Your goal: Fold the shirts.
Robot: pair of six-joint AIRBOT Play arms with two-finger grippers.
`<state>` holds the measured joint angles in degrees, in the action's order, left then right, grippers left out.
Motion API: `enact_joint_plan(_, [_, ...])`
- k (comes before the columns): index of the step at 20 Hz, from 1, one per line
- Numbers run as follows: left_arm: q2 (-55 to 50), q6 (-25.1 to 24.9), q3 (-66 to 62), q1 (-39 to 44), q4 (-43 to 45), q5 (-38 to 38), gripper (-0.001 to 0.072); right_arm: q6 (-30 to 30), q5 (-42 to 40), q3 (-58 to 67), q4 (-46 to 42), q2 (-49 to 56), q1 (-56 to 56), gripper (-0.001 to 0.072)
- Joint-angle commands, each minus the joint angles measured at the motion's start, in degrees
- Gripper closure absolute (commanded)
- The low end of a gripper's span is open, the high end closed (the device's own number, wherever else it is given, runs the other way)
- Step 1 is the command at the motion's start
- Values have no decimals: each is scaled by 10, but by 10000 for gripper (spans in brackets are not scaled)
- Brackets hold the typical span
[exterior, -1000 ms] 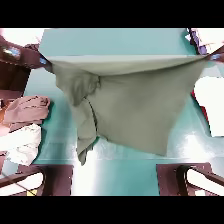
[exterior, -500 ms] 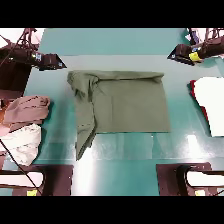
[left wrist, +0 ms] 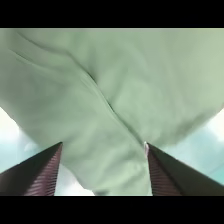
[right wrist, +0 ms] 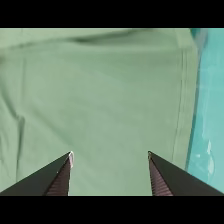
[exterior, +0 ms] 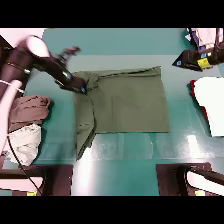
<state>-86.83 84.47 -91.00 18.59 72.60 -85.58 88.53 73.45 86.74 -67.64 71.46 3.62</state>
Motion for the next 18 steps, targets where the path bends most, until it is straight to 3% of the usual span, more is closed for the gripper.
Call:
enact_joint_plan(1, [1,68,46,137,145,-16,106,-2,-23,-81,0,-61,0,181])
enact_joint_plan(5, [0,108,104,219,178,12,100,-9,-54,-154,1,-112,0,181])
enact_joint_plan(8, [0,142,141,225,179,32,77,-19,-55,-175,0,-134,0,181])
enact_joint_plan(14, [0,154,209,225,179,61,79,-21,-59,-175,0,-148,0,186])
enact_joint_plan(17, [0,156,210,225,182,64,122,-21,-57,-175,1,-148,0,186])
enact_joint_plan(18, [0,149,210,225,196,54,449,-21,-51,-175,1,-148,0,186])
